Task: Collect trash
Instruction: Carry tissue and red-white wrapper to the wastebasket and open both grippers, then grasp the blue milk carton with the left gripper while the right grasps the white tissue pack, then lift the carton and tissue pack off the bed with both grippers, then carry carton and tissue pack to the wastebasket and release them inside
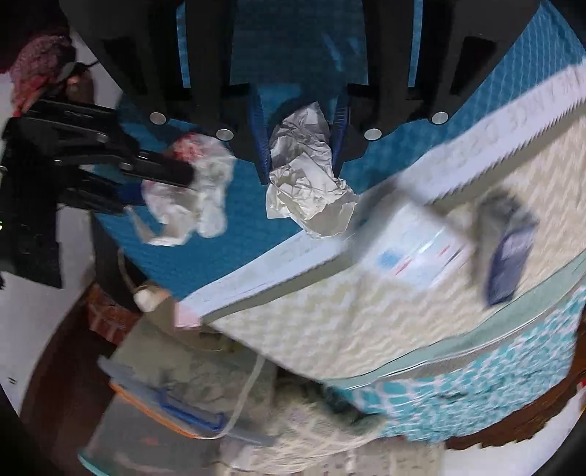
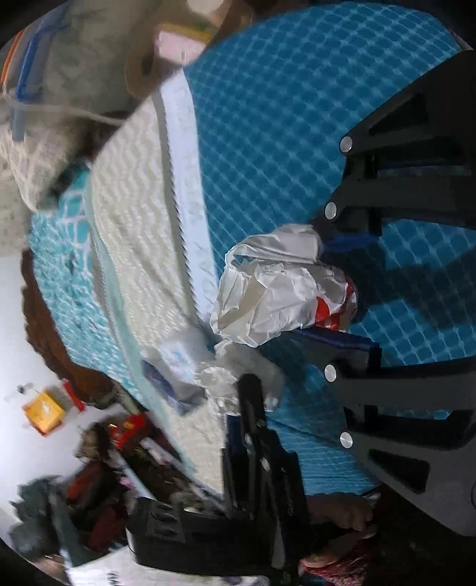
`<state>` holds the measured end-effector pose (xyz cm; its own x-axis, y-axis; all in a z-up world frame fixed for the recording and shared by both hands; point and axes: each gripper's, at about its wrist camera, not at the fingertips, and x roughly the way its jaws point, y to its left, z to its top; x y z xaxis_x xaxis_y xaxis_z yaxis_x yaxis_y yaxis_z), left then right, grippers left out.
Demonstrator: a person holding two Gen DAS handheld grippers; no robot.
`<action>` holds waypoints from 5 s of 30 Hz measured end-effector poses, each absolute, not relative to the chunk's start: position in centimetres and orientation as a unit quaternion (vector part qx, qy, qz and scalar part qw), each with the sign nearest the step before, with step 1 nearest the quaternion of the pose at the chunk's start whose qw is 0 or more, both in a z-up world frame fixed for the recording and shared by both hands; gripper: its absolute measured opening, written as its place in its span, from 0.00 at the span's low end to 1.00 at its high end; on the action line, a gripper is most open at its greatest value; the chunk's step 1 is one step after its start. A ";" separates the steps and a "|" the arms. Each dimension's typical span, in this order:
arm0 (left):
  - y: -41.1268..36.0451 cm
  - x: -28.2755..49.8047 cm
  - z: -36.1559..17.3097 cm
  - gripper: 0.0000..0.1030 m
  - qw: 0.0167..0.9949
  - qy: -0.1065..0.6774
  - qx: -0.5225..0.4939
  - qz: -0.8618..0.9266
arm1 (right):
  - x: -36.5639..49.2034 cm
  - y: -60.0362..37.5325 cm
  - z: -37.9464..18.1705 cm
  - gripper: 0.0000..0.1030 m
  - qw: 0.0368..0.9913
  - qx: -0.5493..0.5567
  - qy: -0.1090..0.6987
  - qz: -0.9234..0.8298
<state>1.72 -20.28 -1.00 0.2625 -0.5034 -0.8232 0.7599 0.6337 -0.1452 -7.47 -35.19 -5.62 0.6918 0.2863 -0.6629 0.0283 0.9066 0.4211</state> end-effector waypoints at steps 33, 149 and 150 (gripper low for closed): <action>-51.0 9.5 -2.7 0.68 0.737 0.481 0.115 -0.461 | -4.3 -66.0 -5.0 0.77 0.880 0.303 0.293 -0.221; -5.6 7.8 -3.8 0.46 0.884 0.416 0.057 -0.206 | -2.3 -25.0 -5.6 0.64 0.898 0.078 0.432 0.027; -6.5 8.1 -4.0 0.45 0.879 0.426 0.076 -0.198 | -2.0 -24.9 -5.9 0.61 0.896 0.065 0.439 0.028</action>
